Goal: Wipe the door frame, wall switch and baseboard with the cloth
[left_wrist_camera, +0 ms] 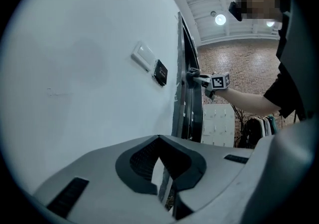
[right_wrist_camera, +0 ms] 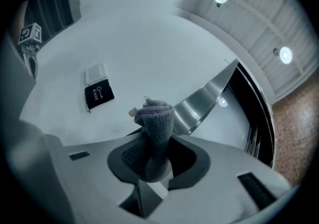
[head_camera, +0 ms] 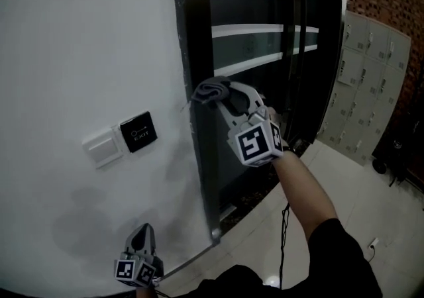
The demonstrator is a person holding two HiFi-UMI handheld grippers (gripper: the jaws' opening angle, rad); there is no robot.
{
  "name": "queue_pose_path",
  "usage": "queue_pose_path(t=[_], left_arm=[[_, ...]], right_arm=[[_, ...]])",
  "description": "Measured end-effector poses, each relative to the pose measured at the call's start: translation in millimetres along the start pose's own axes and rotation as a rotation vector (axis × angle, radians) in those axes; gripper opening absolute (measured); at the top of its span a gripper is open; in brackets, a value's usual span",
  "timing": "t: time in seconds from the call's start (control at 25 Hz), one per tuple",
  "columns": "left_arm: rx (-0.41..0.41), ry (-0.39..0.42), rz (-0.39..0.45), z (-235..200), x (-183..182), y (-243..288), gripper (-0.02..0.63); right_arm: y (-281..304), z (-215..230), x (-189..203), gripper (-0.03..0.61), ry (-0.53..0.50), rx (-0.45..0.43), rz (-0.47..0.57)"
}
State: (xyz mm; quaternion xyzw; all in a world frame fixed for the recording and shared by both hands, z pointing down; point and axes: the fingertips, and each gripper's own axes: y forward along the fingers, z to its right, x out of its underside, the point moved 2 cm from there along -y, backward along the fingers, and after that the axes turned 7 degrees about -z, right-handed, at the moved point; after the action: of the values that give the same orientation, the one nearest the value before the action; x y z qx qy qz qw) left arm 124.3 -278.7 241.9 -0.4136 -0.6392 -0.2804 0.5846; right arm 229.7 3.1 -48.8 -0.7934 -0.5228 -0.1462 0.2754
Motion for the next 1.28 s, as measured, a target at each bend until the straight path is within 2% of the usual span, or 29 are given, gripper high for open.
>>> queue_pose_path(t=[0.12,0.32,0.4,0.52,0.8,1.08,1.28], left_arm=[[0.008,0.005,-0.018,-9.4,0.5,5.1,0.0],[-0.015,0.003,-0.019,-5.4,4.9,11.1,0.002],[-0.044,0.005,-0.009,-3.0,5.3,12.3,0.0],[-0.08,-0.054,0.004,2.4,13.4,16.4,0.0],[-0.133,-0.116,0.02,50.7,27.8,37.3,0.001],[-0.269,-0.013,0.053,90.8,21.3,31.6,0.001],[-0.364,0.005,0.066,122.6,29.6,24.6,0.0]], right_arm=[[19.6,11.4,-17.4,0.091,-0.113,0.057,-0.006],[30.4,5.8,-17.6,0.091,-0.227,0.117,-0.006],[30.7,-7.2,-9.9,0.091,-0.282,0.108,-0.02],[31.0,-36.2,11.8,0.091,-0.345,0.063,-0.044],[21.9,-68.8,43.3,0.091,-0.32,-0.033,-0.01],[17.2,-87.0,62.8,0.091,-0.29,-0.129,0.007],[12.1,-107.4,75.5,0.091,-0.275,-0.203,0.041]])
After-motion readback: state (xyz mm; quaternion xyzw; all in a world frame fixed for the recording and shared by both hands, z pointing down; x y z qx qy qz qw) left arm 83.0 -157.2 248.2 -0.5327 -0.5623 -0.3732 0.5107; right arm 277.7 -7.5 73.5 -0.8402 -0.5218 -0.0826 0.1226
